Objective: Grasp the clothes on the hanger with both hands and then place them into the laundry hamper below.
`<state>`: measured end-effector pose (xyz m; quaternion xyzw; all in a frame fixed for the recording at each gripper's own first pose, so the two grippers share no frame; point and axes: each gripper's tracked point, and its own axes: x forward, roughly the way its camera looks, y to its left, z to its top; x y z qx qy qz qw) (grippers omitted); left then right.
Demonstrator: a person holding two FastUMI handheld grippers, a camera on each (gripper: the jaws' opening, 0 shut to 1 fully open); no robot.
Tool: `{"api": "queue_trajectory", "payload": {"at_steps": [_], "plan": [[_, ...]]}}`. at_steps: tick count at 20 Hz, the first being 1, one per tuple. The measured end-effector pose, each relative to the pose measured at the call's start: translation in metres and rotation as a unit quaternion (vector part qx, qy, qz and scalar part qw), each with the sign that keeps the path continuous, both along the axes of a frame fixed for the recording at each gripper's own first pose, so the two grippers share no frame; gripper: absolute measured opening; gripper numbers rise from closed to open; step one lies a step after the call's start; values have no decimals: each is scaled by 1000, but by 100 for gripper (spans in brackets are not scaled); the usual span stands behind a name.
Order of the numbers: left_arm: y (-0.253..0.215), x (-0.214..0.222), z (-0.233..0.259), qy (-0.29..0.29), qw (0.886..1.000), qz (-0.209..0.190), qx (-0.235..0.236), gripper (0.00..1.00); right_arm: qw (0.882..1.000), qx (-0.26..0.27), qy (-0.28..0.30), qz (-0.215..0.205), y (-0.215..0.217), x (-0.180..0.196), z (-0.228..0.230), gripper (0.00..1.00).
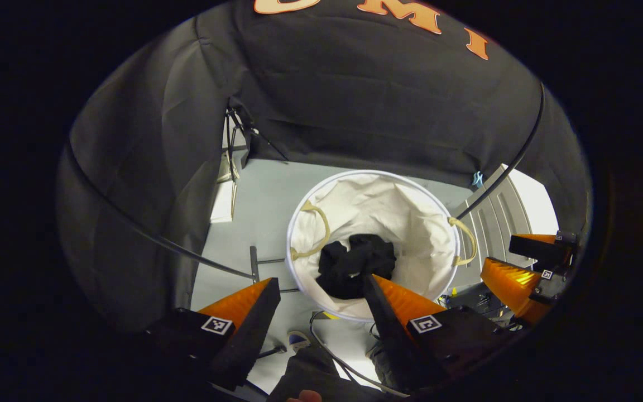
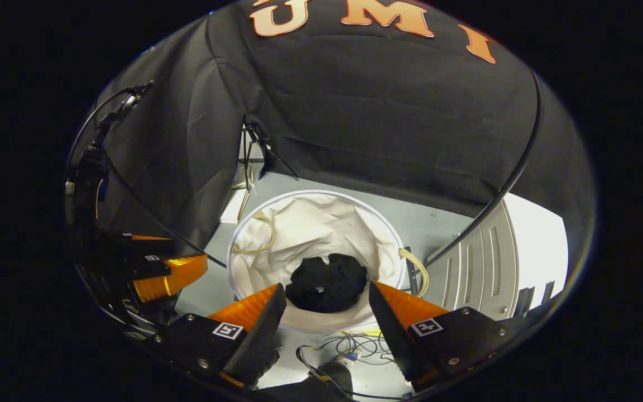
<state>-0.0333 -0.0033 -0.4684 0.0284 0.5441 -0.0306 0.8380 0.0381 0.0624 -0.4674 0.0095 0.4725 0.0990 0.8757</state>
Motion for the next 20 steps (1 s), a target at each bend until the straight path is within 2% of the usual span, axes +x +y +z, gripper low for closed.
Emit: {"api": "queue_trajectory", "payload": {"at_steps": [10,15,20], "plan": [[1,35,87,-120,992,37,-16,100,995,31,-96,-11,10,17,98,93],[8,44,153,-184,980,66,-30,100,983,37,-181,-19,2,31,184,93],[25,67,225,-265,962,64,-19,99,963,31,-266,-18,-9,42,275,92]]}}
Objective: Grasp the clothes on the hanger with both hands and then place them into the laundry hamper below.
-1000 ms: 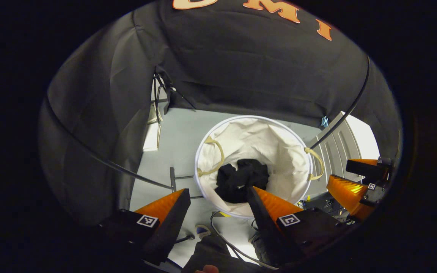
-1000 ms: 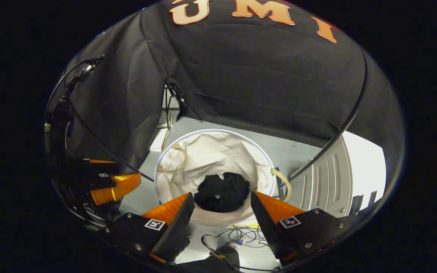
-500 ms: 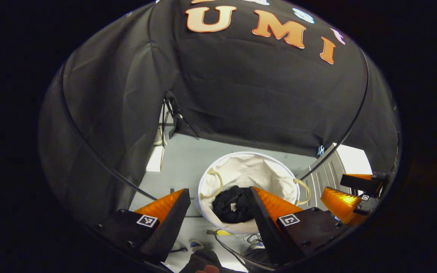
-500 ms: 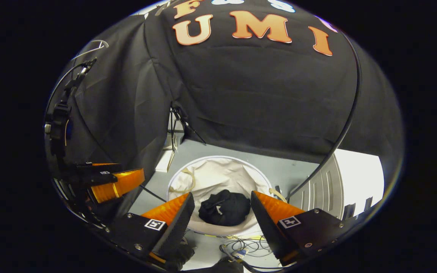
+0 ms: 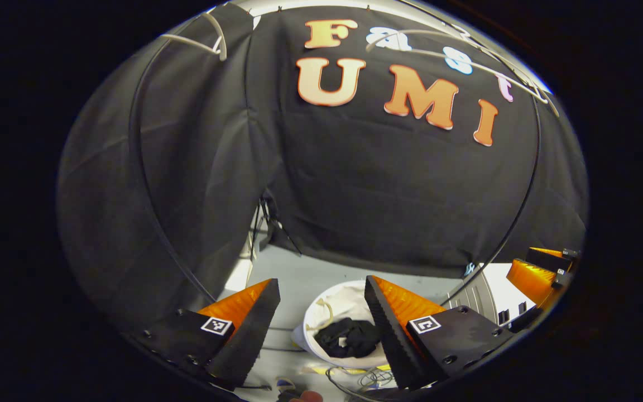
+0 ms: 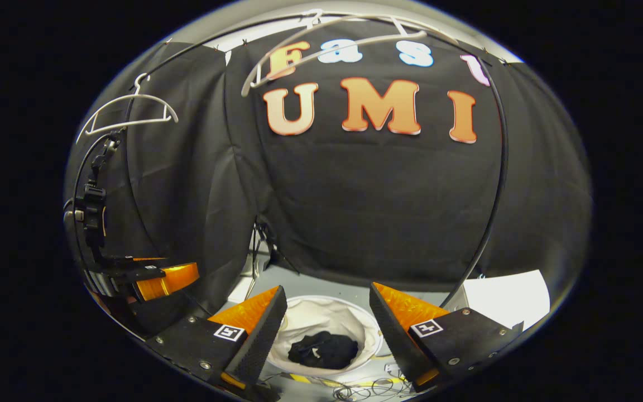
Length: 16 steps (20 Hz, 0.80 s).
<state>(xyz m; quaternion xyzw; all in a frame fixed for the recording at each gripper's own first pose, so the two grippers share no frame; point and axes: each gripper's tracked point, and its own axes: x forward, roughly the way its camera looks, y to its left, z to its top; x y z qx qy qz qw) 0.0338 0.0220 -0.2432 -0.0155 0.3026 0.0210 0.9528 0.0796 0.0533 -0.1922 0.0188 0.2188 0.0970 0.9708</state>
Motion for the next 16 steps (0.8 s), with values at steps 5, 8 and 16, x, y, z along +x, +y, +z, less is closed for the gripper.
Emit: {"api": "queue_trajectory", "payload": {"at_steps": [5,8,16], "plan": [[-4,21,97,-102,995,-8,-13,99,997,7,-75,-1,-6,8,77,92],[-7,27,141,-142,990,-13,-15,98,994,9,-106,-3,-11,5,113,92],[-14,37,227,-219,975,-30,11,96,984,17,-178,-24,-39,0,193,92]]}}
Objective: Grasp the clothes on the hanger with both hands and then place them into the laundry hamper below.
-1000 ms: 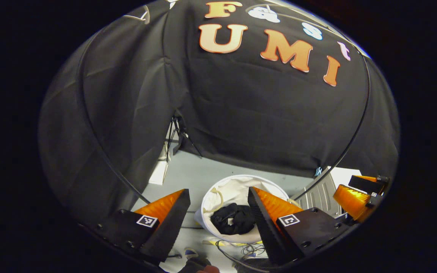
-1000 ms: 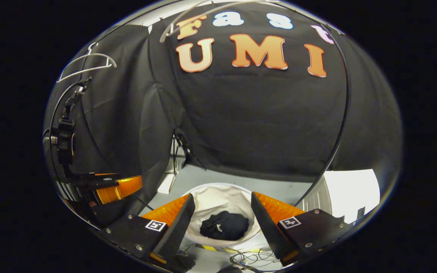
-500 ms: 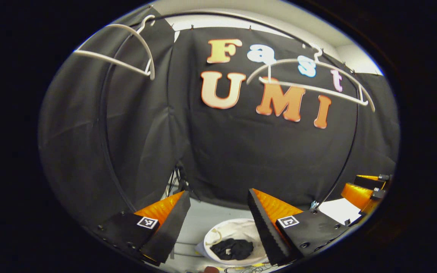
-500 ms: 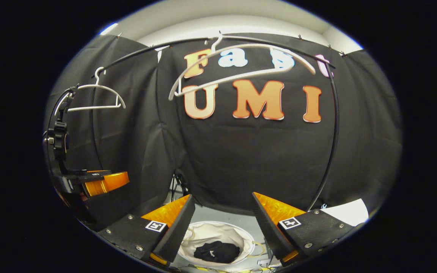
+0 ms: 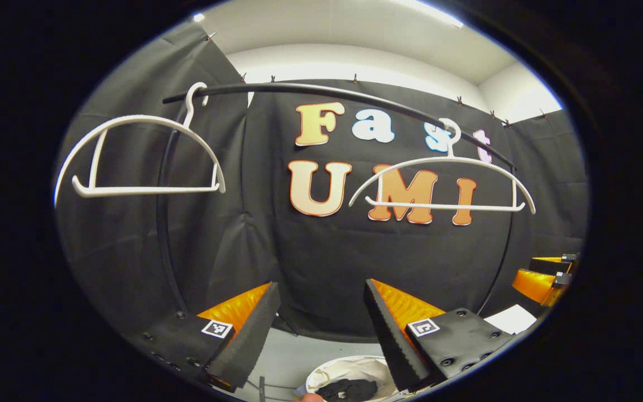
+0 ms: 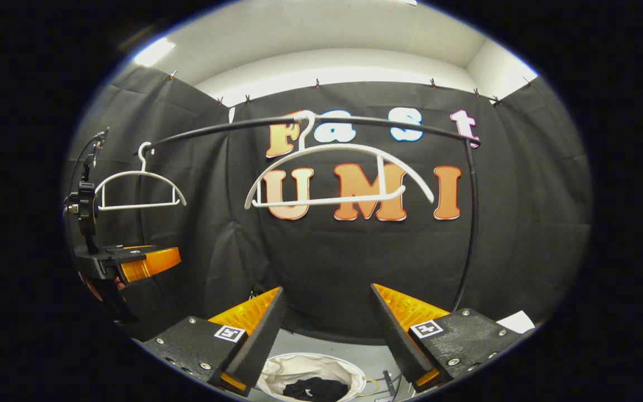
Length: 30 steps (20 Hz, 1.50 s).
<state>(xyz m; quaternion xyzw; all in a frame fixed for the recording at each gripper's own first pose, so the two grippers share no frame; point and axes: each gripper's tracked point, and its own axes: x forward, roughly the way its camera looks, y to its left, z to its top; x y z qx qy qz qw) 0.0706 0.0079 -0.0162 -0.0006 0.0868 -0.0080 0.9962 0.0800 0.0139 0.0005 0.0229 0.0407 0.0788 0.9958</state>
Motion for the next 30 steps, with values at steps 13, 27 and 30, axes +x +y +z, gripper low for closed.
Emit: {"api": "queue_trajectory", "payload": {"at_steps": [13,27,30], "plan": [[-7,1,46,-46,999,-10,-9,100,999,-5,-39,-11,-16,-4,36,99],[-12,-3,47,-48,999,-17,-12,96,999,-4,-37,-14,-12,-6,33,100],[-16,0,47,-48,999,-20,-13,96,999,-5,-35,-14,-11,-4,30,99]]}}
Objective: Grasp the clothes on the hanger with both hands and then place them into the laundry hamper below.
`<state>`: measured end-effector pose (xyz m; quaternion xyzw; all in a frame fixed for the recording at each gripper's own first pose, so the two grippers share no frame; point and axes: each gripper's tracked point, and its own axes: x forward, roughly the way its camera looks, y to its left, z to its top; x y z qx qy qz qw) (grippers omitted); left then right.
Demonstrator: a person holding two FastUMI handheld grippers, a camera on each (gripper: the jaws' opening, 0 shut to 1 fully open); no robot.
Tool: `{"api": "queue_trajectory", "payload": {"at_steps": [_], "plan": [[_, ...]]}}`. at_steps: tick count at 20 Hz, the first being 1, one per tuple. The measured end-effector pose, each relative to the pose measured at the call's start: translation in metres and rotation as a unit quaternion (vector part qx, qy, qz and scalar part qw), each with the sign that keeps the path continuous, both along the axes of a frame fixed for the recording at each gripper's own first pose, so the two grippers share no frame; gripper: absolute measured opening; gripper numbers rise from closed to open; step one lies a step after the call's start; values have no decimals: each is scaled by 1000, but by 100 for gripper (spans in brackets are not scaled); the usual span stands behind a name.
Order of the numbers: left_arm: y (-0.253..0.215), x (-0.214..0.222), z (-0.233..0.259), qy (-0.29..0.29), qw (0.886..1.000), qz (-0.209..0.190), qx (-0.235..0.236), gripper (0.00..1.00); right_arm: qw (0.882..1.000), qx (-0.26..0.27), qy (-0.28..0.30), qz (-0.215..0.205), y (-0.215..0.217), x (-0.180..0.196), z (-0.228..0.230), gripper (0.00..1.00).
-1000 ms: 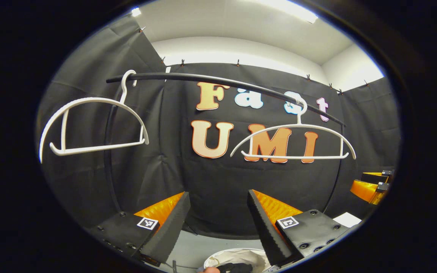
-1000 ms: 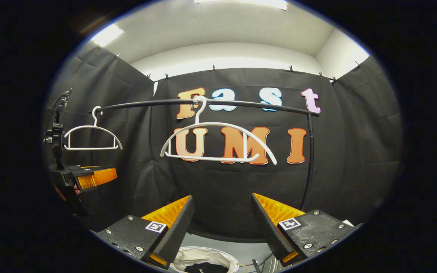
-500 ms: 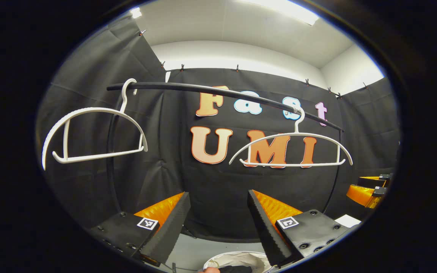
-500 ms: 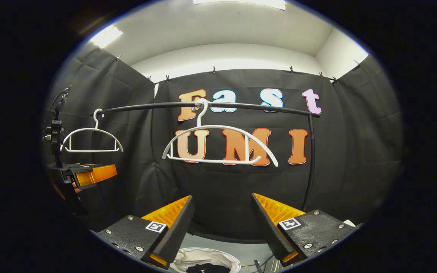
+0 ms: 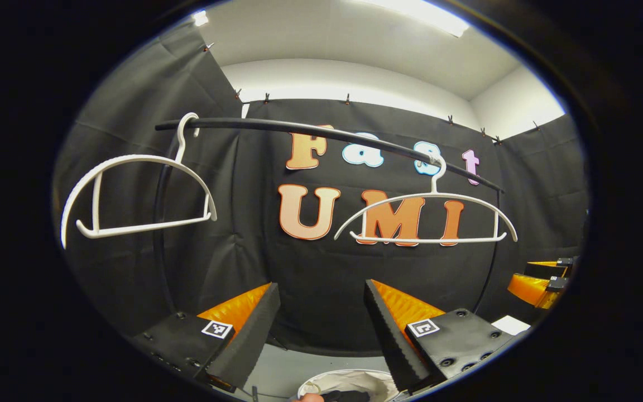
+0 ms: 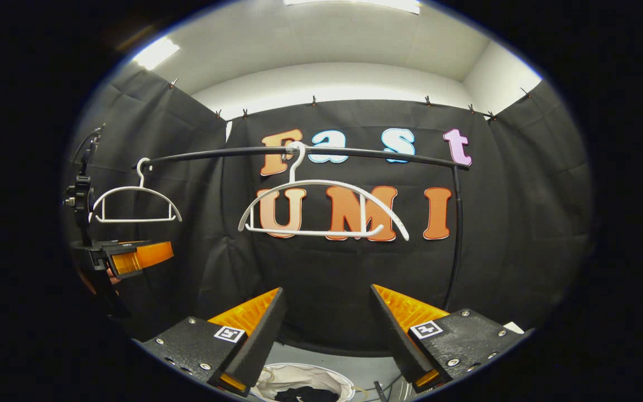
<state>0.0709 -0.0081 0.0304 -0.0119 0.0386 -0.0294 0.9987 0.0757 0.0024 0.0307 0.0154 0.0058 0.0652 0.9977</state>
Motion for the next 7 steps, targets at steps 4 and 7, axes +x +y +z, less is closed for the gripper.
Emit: {"api": "queue_trajectory", "payload": {"at_steps": [4,7], "plan": [[-3,3,-1,0,1000,-1,0,96,1000,1,2,-3,-2,2,-4,92],[-3,3,-1,-1,1000,-2,3,98,1000,3,3,-3,-2,2,-5,99]]}}
